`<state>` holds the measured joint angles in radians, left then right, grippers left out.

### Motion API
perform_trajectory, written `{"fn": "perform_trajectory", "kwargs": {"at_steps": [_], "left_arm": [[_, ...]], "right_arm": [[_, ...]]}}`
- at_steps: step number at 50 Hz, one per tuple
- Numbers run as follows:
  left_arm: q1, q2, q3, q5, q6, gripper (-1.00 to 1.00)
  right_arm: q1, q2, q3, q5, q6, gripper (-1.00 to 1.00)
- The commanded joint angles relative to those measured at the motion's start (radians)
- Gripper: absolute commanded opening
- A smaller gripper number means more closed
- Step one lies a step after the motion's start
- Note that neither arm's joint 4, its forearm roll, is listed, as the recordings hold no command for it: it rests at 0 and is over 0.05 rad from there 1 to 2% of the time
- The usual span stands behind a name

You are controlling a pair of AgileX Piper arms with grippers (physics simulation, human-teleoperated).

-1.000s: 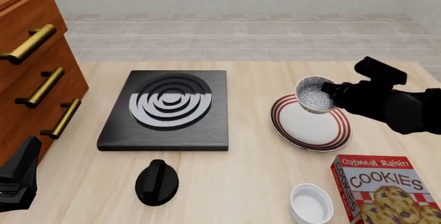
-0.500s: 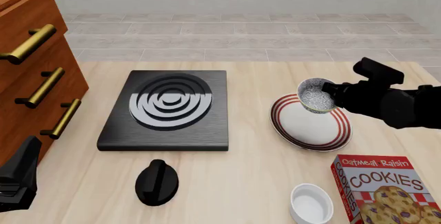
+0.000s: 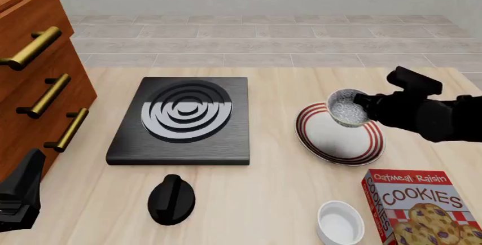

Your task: Pick the akita bowl on the cookies box and place it on the plate.

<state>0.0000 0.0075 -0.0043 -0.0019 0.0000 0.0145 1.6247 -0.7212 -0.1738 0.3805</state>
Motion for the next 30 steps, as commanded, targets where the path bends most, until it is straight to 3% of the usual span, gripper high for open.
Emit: {"fn": "perform_trajectory", "kwargs": {"at_steps": [1, 30], "left_arm": [[0.000, 0.000, 0.000, 0.000, 0.000, 1.00], [0.000, 0.000, 0.000, 0.000, 0.000, 1.00]], "right_arm": [[-0.006, -0.008, 0.003, -0.001, -0.004, -1.00], [0.005, 0.066, 0.006, -0.050, 0.000, -1.00]]}}
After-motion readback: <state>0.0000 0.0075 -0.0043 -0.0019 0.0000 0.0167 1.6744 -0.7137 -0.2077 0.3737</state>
